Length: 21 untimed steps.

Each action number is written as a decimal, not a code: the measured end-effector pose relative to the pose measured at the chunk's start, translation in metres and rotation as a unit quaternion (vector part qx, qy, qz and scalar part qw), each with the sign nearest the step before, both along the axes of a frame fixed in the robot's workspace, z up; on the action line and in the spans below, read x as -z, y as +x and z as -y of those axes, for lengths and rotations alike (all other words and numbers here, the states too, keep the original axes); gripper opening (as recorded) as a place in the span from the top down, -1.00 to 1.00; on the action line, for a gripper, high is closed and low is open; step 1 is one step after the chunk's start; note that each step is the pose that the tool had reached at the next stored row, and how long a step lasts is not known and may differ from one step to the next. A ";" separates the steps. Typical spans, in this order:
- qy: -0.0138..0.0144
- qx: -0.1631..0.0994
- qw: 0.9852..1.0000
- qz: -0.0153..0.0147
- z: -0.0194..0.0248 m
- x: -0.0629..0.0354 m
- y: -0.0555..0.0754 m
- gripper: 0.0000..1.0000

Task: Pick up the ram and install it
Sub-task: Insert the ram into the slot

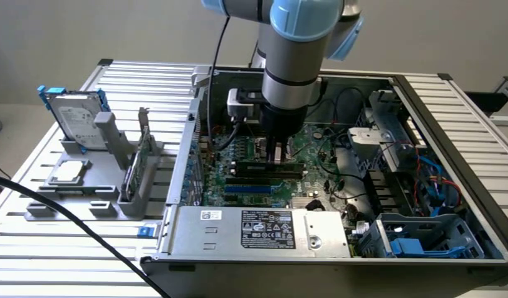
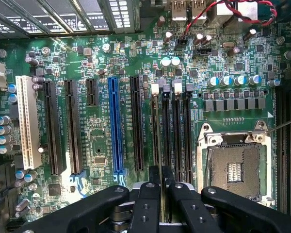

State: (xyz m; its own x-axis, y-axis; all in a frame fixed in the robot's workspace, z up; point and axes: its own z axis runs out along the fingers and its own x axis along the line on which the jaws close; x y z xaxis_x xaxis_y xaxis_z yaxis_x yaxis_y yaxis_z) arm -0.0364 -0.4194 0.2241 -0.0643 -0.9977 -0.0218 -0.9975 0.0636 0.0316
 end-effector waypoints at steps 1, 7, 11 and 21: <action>0.000 0.000 1.000 0.000 0.0000 0.0003 0.000 0.72; 0.000 0.001 1.000 0.000 0.0000 0.0011 0.001 0.72; 0.000 0.001 1.000 0.000 0.0000 0.0016 0.001 0.72; 0.001 0.002 1.000 0.000 0.0000 0.0026 -0.001 0.72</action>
State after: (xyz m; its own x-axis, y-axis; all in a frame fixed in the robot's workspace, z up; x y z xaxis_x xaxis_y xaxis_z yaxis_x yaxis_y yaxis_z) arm -0.0370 -0.4194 0.2215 -0.0693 -0.9973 -0.0234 -0.9971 0.0686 0.0317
